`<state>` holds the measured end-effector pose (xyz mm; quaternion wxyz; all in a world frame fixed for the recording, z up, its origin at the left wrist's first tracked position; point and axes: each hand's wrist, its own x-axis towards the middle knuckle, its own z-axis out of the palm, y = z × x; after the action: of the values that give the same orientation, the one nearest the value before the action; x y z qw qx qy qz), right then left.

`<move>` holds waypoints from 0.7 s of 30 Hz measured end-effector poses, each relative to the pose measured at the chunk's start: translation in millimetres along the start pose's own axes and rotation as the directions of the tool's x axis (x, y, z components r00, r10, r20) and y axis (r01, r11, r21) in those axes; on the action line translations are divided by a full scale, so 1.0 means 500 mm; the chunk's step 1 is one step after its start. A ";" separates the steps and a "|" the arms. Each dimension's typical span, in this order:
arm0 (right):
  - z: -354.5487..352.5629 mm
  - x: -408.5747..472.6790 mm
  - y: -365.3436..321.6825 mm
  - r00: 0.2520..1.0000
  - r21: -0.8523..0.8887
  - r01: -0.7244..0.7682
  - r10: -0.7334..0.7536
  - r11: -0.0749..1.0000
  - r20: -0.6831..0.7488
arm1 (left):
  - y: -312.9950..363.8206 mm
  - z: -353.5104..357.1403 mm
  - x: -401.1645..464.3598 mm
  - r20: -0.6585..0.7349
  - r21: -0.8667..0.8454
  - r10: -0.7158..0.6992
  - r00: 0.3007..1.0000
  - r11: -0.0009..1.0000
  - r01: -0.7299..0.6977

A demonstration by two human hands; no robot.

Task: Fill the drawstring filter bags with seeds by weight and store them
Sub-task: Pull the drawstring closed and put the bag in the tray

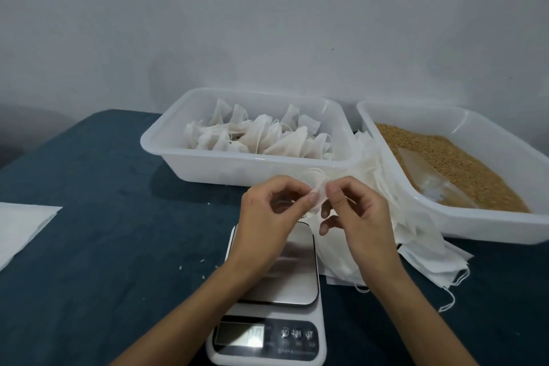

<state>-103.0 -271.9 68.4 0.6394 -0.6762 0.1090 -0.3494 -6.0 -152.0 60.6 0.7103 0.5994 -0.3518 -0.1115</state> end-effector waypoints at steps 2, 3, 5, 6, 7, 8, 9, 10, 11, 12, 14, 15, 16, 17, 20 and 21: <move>0.000 -0.001 0.005 0.996 -0.089 0.066 -0.071 0.994 -0.050 | -0.001 -0.002 0.003 -0.039 -0.014 -0.023 0.999 1.000 0.022; -0.001 -0.002 0.010 0.989 -0.155 0.106 -0.120 0.982 -0.082 | -0.001 -0.003 0.004 -0.058 -0.017 -0.037 0.998 0.999 0.036; -0.003 -0.003 0.019 0.962 -0.362 0.232 -0.267 0.903 -0.050 | 0.001 -0.004 0.005 -0.079 -0.003 -0.048 0.996 0.999 0.048; -0.003 -0.004 0.023 0.941 -0.473 0.306 -0.338 0.826 0.018 | 0.001 -0.004 0.004 -0.081 0.007 -0.045 0.996 0.999 0.046; -0.002 -0.006 0.027 0.919 -0.548 0.368 -0.385 0.751 0.089 | 0.002 -0.003 0.003 -0.080 0.021 -0.036 0.996 0.999 0.037; -0.001 -0.006 0.030 0.907 -0.581 0.396 -0.401 0.711 0.129 | 0.001 -0.003 0.002 -0.071 0.039 -0.016 0.997 0.999 0.019; 0.000 -0.006 0.031 0.912 -0.576 0.390 -0.387 0.718 0.134 | 0.002 -0.002 -0.001 -0.053 0.065 0.015 0.998 0.998 -0.011; 0.002 -0.007 0.030 0.930 -0.543 0.352 -0.349 0.762 0.113 | 0.002 -0.002 -0.003 -0.026 0.099 0.054 0.998 0.994 -0.051; 0.005 -0.007 0.027 0.954 -0.474 0.292 -0.290 0.830 0.080 | 0.005 -0.001 -0.005 0.005 0.137 0.095 0.995 0.986 -0.095; 0.008 -0.006 0.021 0.975 -0.374 0.221 -0.217 0.901 0.052 | 0.006 0.001 -0.007 0.037 0.171 0.130 0.991 0.976 -0.134; 0.008 -0.004 0.009 0.996 -0.181 0.093 -0.090 0.979 0.024 | 0.009 0.004 -0.009 0.074 0.210 0.170 0.983 0.961 -0.182; 0.003 -0.001 0.003 0.998 -0.132 0.066 -0.065 0.989 0.011 | 0.008 0.006 -0.009 0.064 0.225 0.186 0.981 0.954 -0.196; -0.002 0.002 -0.002 0.998 -0.107 0.054 -0.055 0.993 -0.005 | 0.007 0.006 -0.008 0.031 0.246 0.195 0.980 0.949 -0.197; -0.008 0.004 -0.005 0.999 -0.079 0.037 -0.038 0.996 -0.018 | 0.006 0.005 -0.007 -0.022 0.258 0.189 0.982 0.950 -0.177; -0.023 0.008 -0.003 0.996 0.074 -0.086 0.085 0.994 0.018 | 0.015 -0.006 0.001 -0.131 0.099 -0.023 0.991 0.994 0.037; -0.025 0.008 -0.003 0.993 0.103 -0.114 0.112 0.988 0.032 | 0.018 -0.010 0.006 -0.090 -0.015 -0.120 0.989 0.993 0.119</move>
<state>-108.4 -283.8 70.2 0.6941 -0.6390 0.1202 -0.3089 -3.0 -147.8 69.7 0.7204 0.6205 -0.2820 -0.1282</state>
